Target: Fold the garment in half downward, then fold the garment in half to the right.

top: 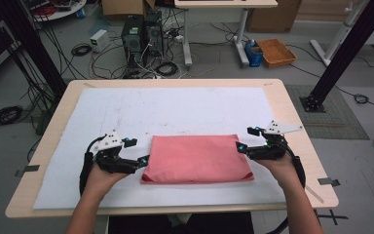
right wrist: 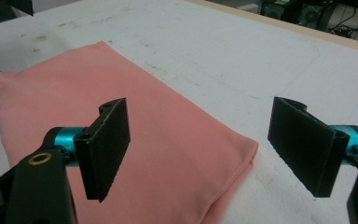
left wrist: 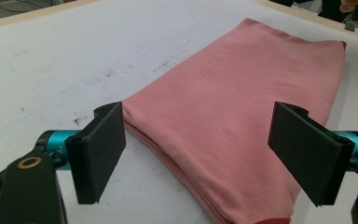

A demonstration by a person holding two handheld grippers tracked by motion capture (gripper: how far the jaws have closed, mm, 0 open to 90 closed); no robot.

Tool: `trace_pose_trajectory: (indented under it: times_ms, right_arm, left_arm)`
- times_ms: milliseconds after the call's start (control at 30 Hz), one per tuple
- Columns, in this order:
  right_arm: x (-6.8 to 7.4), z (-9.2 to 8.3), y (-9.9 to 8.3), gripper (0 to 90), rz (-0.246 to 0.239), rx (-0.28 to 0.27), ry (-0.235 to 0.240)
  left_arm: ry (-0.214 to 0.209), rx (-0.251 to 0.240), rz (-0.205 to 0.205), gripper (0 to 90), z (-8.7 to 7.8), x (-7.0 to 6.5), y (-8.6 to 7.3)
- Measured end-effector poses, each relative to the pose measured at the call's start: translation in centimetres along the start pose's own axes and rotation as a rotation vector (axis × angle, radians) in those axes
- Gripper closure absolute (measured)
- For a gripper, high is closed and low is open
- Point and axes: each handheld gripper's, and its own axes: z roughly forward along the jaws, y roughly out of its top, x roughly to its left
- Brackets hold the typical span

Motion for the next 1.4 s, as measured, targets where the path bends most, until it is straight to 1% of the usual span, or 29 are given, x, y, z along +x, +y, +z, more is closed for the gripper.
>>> trace_pose_trajectory:
  times_ms: [67,200,267,433,500,600,667,733,833,900,967,1000,1033,1067,1133,1167,1300,1333,1400]
  right_arm:
    - [0.0,0.1,0.0,20.7,0.0,0.002,0.003]
    - [0.2,0.1,0.2,20.7,-0.007,0.0,0.014]
    - [0.2,0.0,0.5,20.6,-0.007,-0.006,0.018]
    - [0.3,0.3,1.2,20.6,-0.023,-0.016,0.025]
    - [0.2,0.6,1.3,20.6,-0.02,-0.004,0.031]
    - [0.0,1.1,1.3,20.6,-0.017,0.012,0.019]
    - [-0.2,1.4,1.4,20.6,-0.011,0.011,0.018]
    - [-0.2,1.6,1.5,20.6,-0.011,0.014,0.014]
    - [-0.2,1.9,1.7,20.6,-0.014,0.016,0.019]
    - [-0.2,2.0,1.8,20.7,-0.014,0.019,0.02]
    - [-0.2,2.1,1.8,20.7,-0.014,0.023,0.015]
    - [-0.2,2.1,1.8,20.7,-0.014,0.024,0.016]
    - [-0.2,2.0,1.8,20.7,-0.013,0.025,0.014]
    - [-0.2,2.0,1.8,20.7,-0.014,0.021,0.012]
    - [-0.1,1.9,1.8,20.7,-0.014,0.018,0.011]
    - [-0.1,1.9,1.8,20.7,-0.014,0.017,0.008]
    - [0.0,1.9,1.7,20.7,-0.02,0.024,0.008]
    - [0.1,1.9,1.7,20.7,-0.02,0.026,0.008]
    - [0.1,1.8,1.6,20.7,-0.019,0.026,0.006]
  left_arm:
    - [-0.001,0.012,-0.004,19.0,0.2,-0.2,-0.1]
    - [-0.017,0.041,0.009,19.0,0.5,-0.8,-0.5]
    - [-0.014,0.061,0.01,19.0,0.4,-1.1,-0.8]
    - [0.042,0.116,-0.008,19.0,0.3,-1.5,-1.5]
    - [0.057,0.129,-0.027,19.0,0.3,-1.6,-1.8]
    - [0.078,0.146,-0.05,20.0,0.4,-1.7,-2.5]
    - [0.095,0.164,-0.063,20.7,0.6,-1.8,-2.9]
    - [0.092,0.179,-0.068,21.3,0.7,-1.9,-3.3]
    - [0.086,0.2,-0.071,24.0,0.9,-2.2,-3.8]
    - [0.08,0.224,-0.058,25.6,1.2,-2.4,-4.0]
    - [0.066,0.24,-0.053,27.8,1.6,-2.9,-4.2]
    - [0.081,0.243,-0.041,28.2,1.7,-3.2,-4.2]
    - [0.092,0.244,-0.042,28.3,1.8,-3.3,-4.1]
    - [0.092,0.248,-0.042,28.7,1.7,-3.5,-4.1]
    - [0.085,0.245,-0.041,34.8,1.6,-3.8,-4.2]
    - [0.092,0.244,-0.043,35.9,1.6,-4.1,-4.2]
    - [0.081,0.24,-0.043,43.9,1.5,-4.8,-4.3]
    - [0.079,0.238,-0.043,45.1,1.6,-5.0,-4.3]
    - [0.076,0.23,-0.031,45.7,1.8,-5.3,-4.3]
